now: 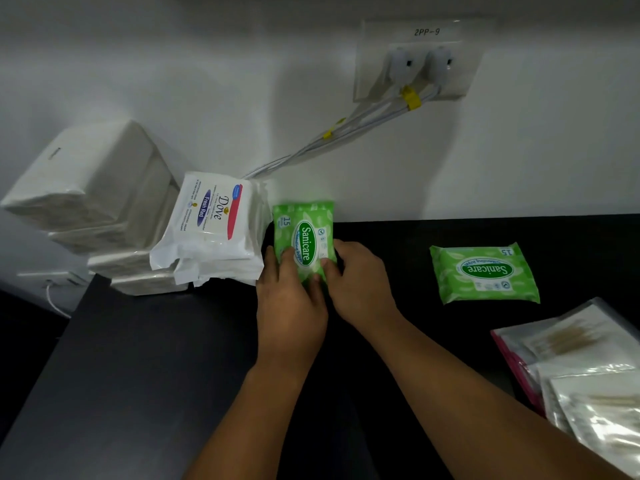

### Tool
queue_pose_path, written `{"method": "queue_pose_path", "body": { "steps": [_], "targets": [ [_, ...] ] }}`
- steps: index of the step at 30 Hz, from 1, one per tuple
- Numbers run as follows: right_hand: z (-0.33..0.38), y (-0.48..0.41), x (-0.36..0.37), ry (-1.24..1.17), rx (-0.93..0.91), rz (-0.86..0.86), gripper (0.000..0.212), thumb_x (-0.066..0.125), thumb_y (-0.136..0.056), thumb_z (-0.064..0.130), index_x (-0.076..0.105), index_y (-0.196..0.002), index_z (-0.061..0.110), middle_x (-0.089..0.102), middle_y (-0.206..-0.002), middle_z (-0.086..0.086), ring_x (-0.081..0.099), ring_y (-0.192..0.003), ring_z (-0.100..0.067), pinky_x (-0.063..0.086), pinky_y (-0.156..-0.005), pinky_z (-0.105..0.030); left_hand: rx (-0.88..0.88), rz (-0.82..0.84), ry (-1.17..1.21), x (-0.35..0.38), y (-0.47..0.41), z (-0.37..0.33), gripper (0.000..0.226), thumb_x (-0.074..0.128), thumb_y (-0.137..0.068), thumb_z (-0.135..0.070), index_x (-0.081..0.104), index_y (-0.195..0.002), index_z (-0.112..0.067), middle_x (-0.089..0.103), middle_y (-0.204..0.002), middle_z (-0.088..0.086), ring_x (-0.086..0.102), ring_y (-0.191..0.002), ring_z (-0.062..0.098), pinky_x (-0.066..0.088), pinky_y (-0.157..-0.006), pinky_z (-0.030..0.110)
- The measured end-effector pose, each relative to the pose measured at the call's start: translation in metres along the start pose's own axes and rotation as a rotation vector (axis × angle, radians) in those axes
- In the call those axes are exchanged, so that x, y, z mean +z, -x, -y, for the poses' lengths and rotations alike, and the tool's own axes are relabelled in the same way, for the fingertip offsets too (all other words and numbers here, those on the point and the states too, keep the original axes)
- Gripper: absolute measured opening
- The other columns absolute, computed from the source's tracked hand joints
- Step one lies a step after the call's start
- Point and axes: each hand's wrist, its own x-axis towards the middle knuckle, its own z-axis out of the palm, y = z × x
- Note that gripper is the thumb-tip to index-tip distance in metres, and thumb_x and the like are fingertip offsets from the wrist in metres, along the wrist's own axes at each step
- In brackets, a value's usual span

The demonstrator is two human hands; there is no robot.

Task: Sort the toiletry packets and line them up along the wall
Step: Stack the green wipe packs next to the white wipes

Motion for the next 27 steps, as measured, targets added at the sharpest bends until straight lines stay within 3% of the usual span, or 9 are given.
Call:
{"method": "queue_pose_path", "body": {
  "steps": [7, 10, 13, 16, 18, 20, 24, 27],
  "targets": [
    [-0.006, 0.003, -0.033, 0.016, 0.011, -0.054, 0.041, 0.058, -0.095, 0.019, 0.057, -0.134, 0.006, 0.062, -0.130, -0.010, 0.060, -0.114, -0.025, 0.045, -0.103, -0.038, 0.145, -0.010, 0.034, -0.001, 0.016, -0.028, 0.056, 0.058, -0.095, -0.008, 0.041, -0.148, -0.011, 0.021, -0.163, 0.007, 0.013, -0.153, 0.021, 0.016, -0.120, 0.028],
    [-0.019, 0.007, -0.065, 0.064, -0.064, -0.162, 0.031, 0.058, -0.092, 0.013, 0.064, -0.122, 0.007, 0.063, -0.123, -0.008, 0.060, -0.110, -0.022, 0.046, -0.100, -0.033, 0.221, -0.030, 0.115, 0.008, 0.013, -0.048, 0.045, 0.056, -0.096, -0.008, 0.051, -0.140, -0.012, 0.036, -0.156, 0.004, 0.026, -0.147, 0.016, 0.022, -0.119, 0.024],
    [-0.044, 0.008, -0.102, 0.157, -0.055, -0.216, 0.030, 0.057, -0.091, 0.016, 0.064, -0.120, 0.009, 0.060, -0.125, -0.007, 0.054, -0.115, -0.021, 0.043, -0.103, -0.033, 0.350, -0.005, 0.146, 0.027, 0.006, -0.074, 0.040, 0.058, -0.096, -0.011, 0.054, -0.136, -0.011, 0.053, -0.139, 0.004, 0.044, -0.131, 0.017, 0.034, -0.113, 0.027],
    [-0.068, 0.013, -0.138, 0.225, 0.013, -0.236, 0.032, 0.062, -0.090, 0.016, 0.065, -0.122, 0.011, 0.059, -0.127, -0.007, 0.053, -0.117, -0.024, 0.040, -0.102, -0.027, 0.448, 0.109, 0.096, 0.052, 0.001, -0.102, 0.050, 0.061, -0.095, -0.017, 0.047, -0.143, -0.012, 0.055, -0.135, 0.005, 0.044, -0.125, 0.020, 0.030, -0.107, 0.023],
    [-0.081, 0.019, -0.157, 0.275, 0.048, -0.236, 0.038, 0.065, -0.088, 0.013, 0.063, -0.126, 0.011, 0.059, -0.128, -0.008, 0.052, -0.118, -0.025, 0.037, -0.098, -0.024, 0.519, 0.198, 0.030, 0.070, -0.003, -0.115, 0.053, 0.061, -0.095, -0.019, 0.045, -0.145, -0.010, 0.053, -0.139, 0.007, 0.043, -0.128, 0.023, 0.034, -0.111, 0.031],
    [-0.089, 0.025, -0.171, 0.340, 0.105, -0.211, 0.047, 0.067, -0.087, 0.015, 0.058, -0.133, 0.011, 0.055, -0.134, -0.010, 0.049, -0.123, -0.027, 0.040, -0.099, -0.029, 0.559, 0.343, -0.067, 0.085, -0.009, -0.123, 0.061, 0.062, -0.095, -0.026, 0.039, -0.148, -0.011, 0.045, -0.148, 0.009, 0.037, -0.134, 0.027, 0.035, -0.113, 0.041],
    [-0.099, 0.034, -0.182, 0.457, 0.270, -0.069, 0.064, 0.065, -0.089, 0.025, 0.040, -0.146, 0.012, 0.042, -0.142, -0.014, 0.040, -0.127, -0.031, 0.043, -0.099, -0.039, 0.529, 0.659, -0.306, 0.103, -0.018, -0.134, 0.081, 0.059, -0.095, -0.042, 0.013, -0.157, -0.019, 0.018, -0.162, 0.007, 0.017, -0.145, 0.030, 0.022, -0.119, 0.048],
    [-0.105, 0.039, -0.183, 0.466, 0.325, 0.004, 0.063, 0.063, -0.089, 0.025, 0.037, -0.145, 0.011, 0.042, -0.137, -0.015, 0.043, -0.122, -0.030, 0.044, -0.095, -0.036, 0.532, 0.682, -0.377, 0.108, -0.023, -0.141, 0.084, 0.058, -0.094, -0.048, 0.011, -0.158, -0.019, 0.026, -0.159, 0.006, 0.024, -0.141, 0.032, 0.026, -0.115, 0.048]
  ]
}}
